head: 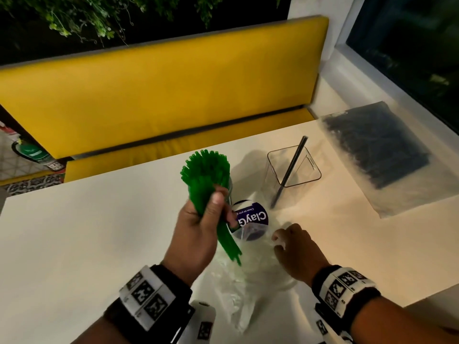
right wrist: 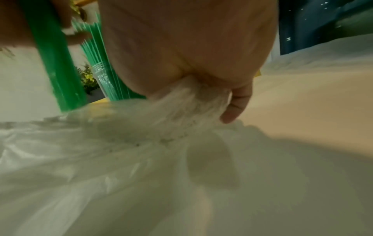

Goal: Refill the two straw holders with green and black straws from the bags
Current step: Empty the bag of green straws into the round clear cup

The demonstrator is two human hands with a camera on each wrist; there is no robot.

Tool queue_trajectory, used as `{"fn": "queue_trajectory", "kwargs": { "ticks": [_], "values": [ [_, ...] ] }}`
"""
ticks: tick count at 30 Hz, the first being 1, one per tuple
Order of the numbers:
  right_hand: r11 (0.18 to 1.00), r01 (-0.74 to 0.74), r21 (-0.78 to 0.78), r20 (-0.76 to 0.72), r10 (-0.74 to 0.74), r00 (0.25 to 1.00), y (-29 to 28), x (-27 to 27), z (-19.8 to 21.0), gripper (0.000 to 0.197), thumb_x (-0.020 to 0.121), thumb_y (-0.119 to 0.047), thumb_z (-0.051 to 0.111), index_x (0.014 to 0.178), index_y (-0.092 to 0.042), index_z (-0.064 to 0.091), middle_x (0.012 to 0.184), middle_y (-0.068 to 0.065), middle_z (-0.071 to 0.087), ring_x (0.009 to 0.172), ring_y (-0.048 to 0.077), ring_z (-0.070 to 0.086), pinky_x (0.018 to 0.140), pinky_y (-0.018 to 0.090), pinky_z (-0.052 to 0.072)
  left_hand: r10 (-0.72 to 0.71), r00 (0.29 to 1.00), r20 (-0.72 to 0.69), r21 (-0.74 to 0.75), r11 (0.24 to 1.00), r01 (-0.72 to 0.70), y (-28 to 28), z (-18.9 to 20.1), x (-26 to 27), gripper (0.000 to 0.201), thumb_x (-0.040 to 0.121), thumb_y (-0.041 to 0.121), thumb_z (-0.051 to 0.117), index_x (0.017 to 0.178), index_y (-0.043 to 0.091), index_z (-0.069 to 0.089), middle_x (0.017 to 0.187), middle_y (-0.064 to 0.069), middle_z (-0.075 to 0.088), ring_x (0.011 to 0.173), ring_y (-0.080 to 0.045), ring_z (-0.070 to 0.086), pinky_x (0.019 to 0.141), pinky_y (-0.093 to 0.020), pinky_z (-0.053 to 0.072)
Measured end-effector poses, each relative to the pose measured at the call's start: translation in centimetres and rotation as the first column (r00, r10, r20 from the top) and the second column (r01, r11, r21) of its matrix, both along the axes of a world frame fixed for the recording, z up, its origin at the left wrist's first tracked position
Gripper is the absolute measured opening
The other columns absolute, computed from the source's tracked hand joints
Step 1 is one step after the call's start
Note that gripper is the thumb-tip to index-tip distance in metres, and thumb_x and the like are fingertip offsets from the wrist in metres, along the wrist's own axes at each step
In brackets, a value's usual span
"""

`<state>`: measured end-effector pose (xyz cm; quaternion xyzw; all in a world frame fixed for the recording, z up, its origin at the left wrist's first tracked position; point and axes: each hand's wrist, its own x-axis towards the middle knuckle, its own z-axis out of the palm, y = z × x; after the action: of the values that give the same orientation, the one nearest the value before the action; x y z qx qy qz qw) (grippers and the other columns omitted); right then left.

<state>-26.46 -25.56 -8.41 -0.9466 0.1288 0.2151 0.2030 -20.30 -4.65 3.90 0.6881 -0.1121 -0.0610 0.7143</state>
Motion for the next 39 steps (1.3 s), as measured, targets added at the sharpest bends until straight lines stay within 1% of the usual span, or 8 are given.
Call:
{"fn": "queue_trajectory", "kwargs": {
  "ticks": [3, 6, 9, 12, 18, 25, 33, 39],
  "values": [
    [0.989, -0.027, -0.147, 0.11, 0.044, 0.993, 0.4, 0.3, 1.7, 0.047, 0.086, -0.055, 0.045, 0.127, -0.032, 0.052, 0.139, 0.003, 0.044, 0.124, 0.025, 0.047, 0.1, 0.039, 0.043, 0.127, 0.988, 0.088, -0.123, 0.986, -0.116, 1.6, 3.2, 1.7, 0.018, 0.094, 0.048, 0.057, 0.1, 0.033, 0.063, 0.061, 0.001, 0.052, 0.057, -0.025, 0.05, 0.062, -0.047, 0.05],
    [0.977, -0.111, -0.184, 0.392, 0.176, 0.903, 1.6, 1.1, 4.1, 0.04, 0.084, -0.044, 0.055, 0.12, -0.027, 0.056, 0.129, 0.007, 0.054, 0.114, 0.027, 0.053, 0.092, 0.039, 0.046, 0.18, 0.972, 0.148, -0.14, 0.977, -0.16, 3.0, 5.1, 3.5, 0.007, 0.095, 0.03, 0.059, 0.092, 0.03, 0.065, 0.064, -0.003, 0.058, 0.058, -0.028, 0.05, 0.062, -0.042, 0.042],
    [0.968, -0.233, -0.096, 0.536, 0.247, 0.807, 4.2, 3.2, 6.2, 0.032, 0.086, -0.034, 0.057, 0.117, -0.024, 0.06, 0.118, 0.005, 0.056, 0.1, 0.024, 0.057, 0.081, 0.036, 0.051, 0.198, 0.968, 0.154, -0.159, 0.972, -0.173, 3.3, 5.7, 4.2, 0.016, 0.099, 0.026, 0.054, 0.088, 0.03, 0.065, 0.068, -0.005, 0.064, 0.062, -0.031, 0.059, 0.065, -0.043, 0.051],
    [0.957, -0.273, -0.096, 0.532, 0.281, 0.799, 6.4, 6.3, 7.0, 0.034, 0.088, -0.035, 0.057, 0.121, -0.025, 0.06, 0.124, 0.009, 0.056, 0.096, 0.029, 0.063, 0.078, 0.039, 0.056, 0.204, 0.965, 0.162, -0.125, 0.975, -0.185, 3.0, 5.4, 4.6, 0.005, 0.094, 0.031, 0.06, 0.092, 0.029, 0.064, 0.06, -0.001, 0.056, 0.054, -0.028, 0.055, 0.061, -0.043, 0.052],
    [0.939, -0.302, -0.161, 0.43, 0.343, 0.835, 7.3, 9.5, 7.2, 0.029, 0.096, -0.042, 0.051, 0.118, -0.029, 0.065, 0.143, 0.006, 0.051, 0.102, 0.028, 0.065, 0.079, 0.034, 0.053, 0.321, 0.93, 0.179, -0.161, 0.942, -0.294, 1.2, 4.3, 6.2, 0.036, 0.091, 0.037, 0.061, 0.075, 0.007, 0.052, 0.052, 0.005, 0.046, 0.049, -0.019, 0.046, 0.054, -0.033, 0.043],
    [0.943, -0.312, -0.114, 0.484, 0.327, 0.812, 7.3, 9.9, 6.8, 0.014, 0.093, -0.031, 0.059, 0.096, -0.023, 0.07, 0.129, 0.003, 0.062, 0.076, 0.027, 0.068, 0.061, 0.026, 0.043, 0.445, 0.89, 0.1, -0.315, 0.862, -0.396, 0.0, 3.8, 9.6, 0.039, 0.087, 0.041, 0.06, 0.07, 0.011, 0.042, 0.049, 0.008, 0.041, 0.047, -0.018, 0.039, 0.054, -0.034, 0.04],
    [0.933, -0.333, -0.136, 0.38, 0.36, 0.852, 7.0, 9.9, 7.8, 0.043, 0.085, -0.062, 0.058, 0.11, -0.028, 0.069, 0.134, -0.003, 0.058, 0.094, 0.027, 0.064, 0.078, 0.033, 0.05, 0.472, 0.876, 0.1, -0.417, 0.819, -0.394, -1.0, 3.7, 10.0, 0.037, 0.087, 0.036, 0.06, 0.066, 0.013, 0.04, 0.047, 0.009, 0.037, 0.044, -0.017, 0.033, 0.05, -0.03, 0.036],
    [0.914, -0.333, -0.233, 0.389, 0.401, 0.829, 7.5, 9.9, 8.2, 0.044, 0.089, -0.06, 0.053, 0.108, -0.024, 0.07, 0.126, 0.003, 0.062, 0.088, 0.026, 0.065, 0.078, 0.032, 0.048, 0.469, 0.881, 0.057, -0.47, 0.791, -0.391, -2.1, 4.4, 9.9, 0.046, 0.088, 0.04, 0.057, 0.062, 0.012, 0.03, 0.047, -0.002, 0.026, 0.047, -0.027, 0.023, 0.048, -0.031, 0.032]
  ]
}}
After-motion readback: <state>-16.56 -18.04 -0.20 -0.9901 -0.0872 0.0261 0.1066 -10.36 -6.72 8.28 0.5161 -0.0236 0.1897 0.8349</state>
